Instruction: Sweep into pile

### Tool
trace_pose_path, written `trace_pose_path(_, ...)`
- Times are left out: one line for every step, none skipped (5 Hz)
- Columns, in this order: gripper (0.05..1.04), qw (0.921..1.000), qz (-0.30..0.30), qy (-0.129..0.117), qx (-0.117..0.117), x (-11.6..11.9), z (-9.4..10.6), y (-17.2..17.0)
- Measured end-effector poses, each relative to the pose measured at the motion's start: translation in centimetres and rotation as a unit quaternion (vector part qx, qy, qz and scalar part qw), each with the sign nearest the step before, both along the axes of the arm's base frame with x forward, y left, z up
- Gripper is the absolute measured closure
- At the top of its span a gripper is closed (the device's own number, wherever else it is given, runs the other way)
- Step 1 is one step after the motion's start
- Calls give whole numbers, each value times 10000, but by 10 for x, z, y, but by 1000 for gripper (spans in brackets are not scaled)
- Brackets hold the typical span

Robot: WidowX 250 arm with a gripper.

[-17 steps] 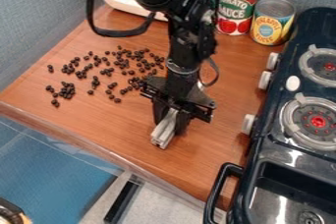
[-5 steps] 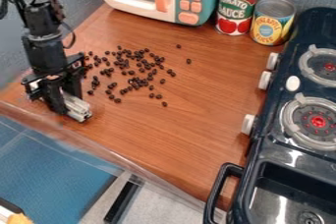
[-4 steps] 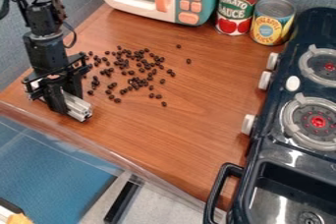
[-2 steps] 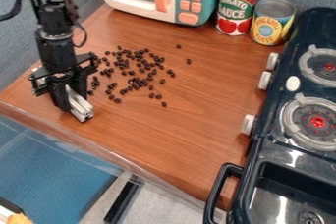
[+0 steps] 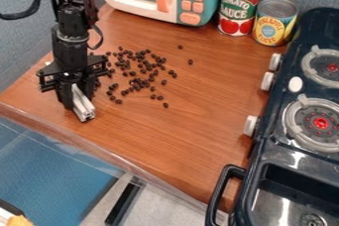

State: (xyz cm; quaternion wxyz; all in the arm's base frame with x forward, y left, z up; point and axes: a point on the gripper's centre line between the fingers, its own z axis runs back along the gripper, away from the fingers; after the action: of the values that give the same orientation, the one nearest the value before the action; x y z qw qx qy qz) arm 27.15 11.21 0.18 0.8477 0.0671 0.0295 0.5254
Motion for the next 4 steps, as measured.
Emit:
trace_pose_path(695,9998,-197,-84,15,14,0,-9)
trace_pose_path(695,9996,-185,-188,-116,27,1,-20)
trace_pose_path(695,9994,-167,-144,-261,37,0,-34)
trace_pose_path(695,9990,-141,-127,-417,47,1,-49)
